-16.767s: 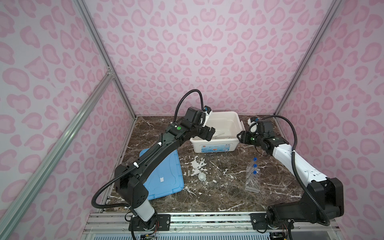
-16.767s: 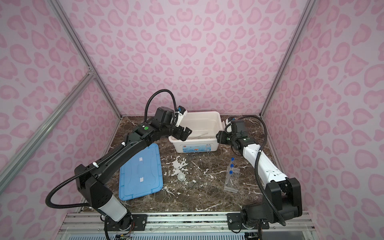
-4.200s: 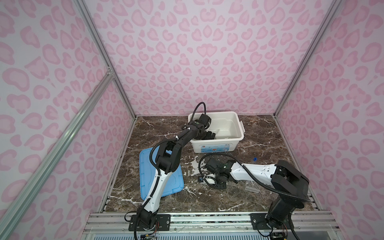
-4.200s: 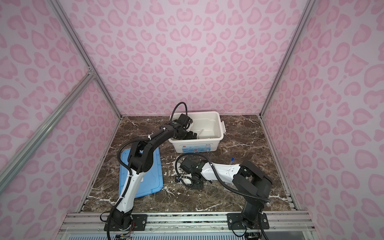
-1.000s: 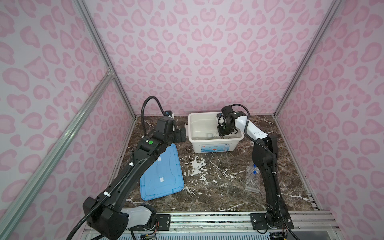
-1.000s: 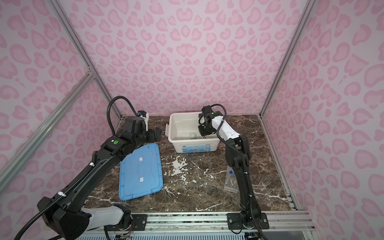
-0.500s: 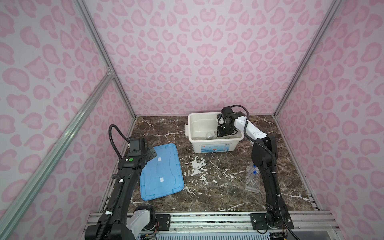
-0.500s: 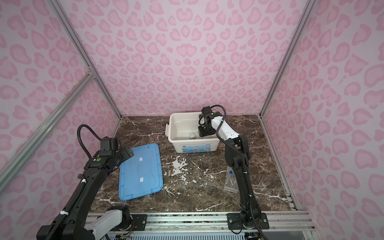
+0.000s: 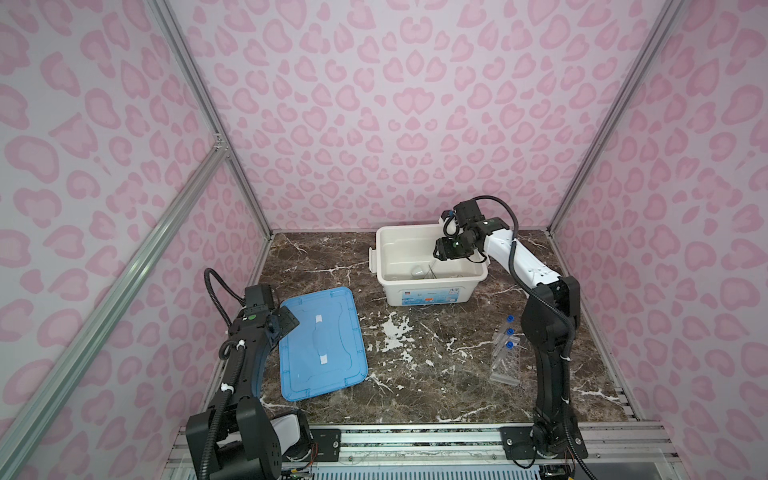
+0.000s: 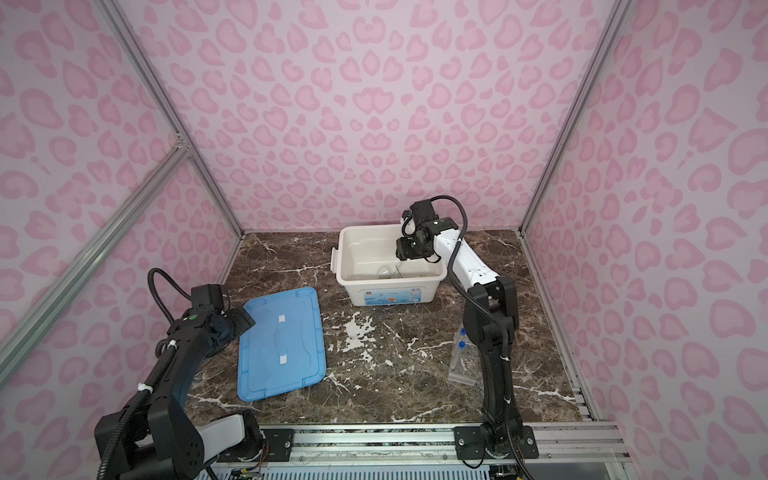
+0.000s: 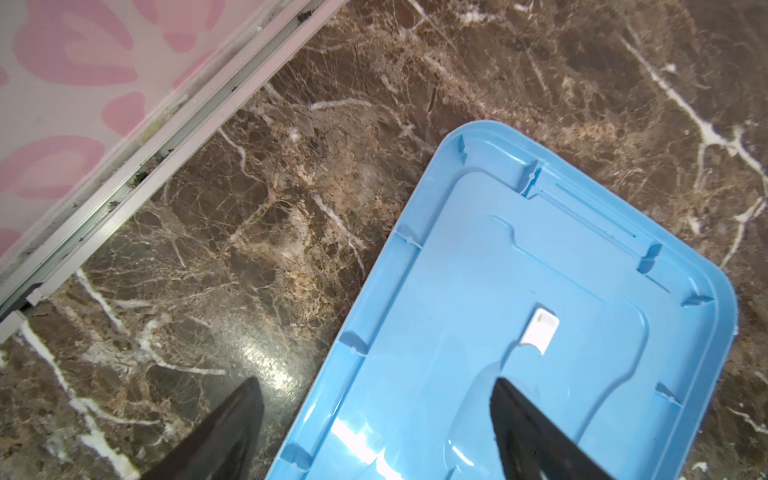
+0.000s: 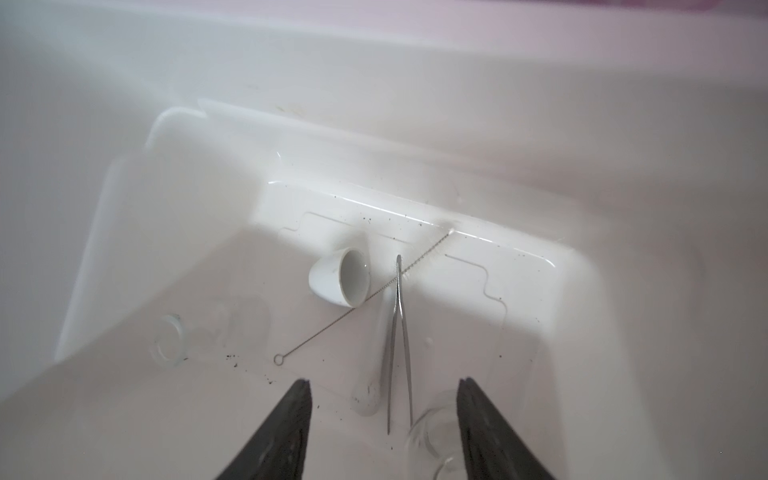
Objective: Organize the chemistry lab equipment
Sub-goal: 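Lower the left gripper onto the blue lid's edge nearest the wall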
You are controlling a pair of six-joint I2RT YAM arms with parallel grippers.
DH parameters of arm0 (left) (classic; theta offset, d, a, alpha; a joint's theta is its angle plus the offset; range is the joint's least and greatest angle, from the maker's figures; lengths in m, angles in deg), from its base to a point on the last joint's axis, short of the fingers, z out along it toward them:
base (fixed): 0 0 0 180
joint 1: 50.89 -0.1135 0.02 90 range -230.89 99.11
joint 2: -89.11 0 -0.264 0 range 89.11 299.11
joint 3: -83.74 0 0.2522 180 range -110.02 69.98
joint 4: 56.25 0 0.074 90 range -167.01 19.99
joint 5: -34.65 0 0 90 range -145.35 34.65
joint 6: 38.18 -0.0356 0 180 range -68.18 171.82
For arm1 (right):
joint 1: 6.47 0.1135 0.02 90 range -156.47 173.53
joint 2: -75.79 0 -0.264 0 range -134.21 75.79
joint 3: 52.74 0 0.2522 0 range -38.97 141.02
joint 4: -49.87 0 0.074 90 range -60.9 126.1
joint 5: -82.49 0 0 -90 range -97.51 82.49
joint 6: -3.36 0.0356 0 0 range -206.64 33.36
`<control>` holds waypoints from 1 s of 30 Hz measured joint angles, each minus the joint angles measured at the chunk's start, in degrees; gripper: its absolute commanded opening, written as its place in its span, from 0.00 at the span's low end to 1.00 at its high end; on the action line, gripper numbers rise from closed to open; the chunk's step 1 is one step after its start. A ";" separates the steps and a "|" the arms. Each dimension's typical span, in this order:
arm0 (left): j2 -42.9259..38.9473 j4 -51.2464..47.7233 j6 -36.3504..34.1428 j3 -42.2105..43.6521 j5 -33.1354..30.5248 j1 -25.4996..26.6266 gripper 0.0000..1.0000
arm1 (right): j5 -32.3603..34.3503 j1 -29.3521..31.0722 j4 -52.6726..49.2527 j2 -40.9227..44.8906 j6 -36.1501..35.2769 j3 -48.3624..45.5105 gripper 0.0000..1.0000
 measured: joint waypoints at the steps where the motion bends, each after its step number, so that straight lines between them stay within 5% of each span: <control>1: 0.85 0.04 -0.09 0.04 0.17 -0.17 0.68 | -0.13 -0.13 1.16 1.29 0.31 -1.29 0.59; 18: 13.55 1.62 -0.50 0.00 3.85 -1.25 0.63 | -6.64 -0.37 10.86 13.62 2.43 -12.44 0.62; 30: 19.32 7.37 -0.57 -0.87 11.45 -1.40 0.40 | -7.89 -2.86 13.09 18.08 2.38 -18.88 0.62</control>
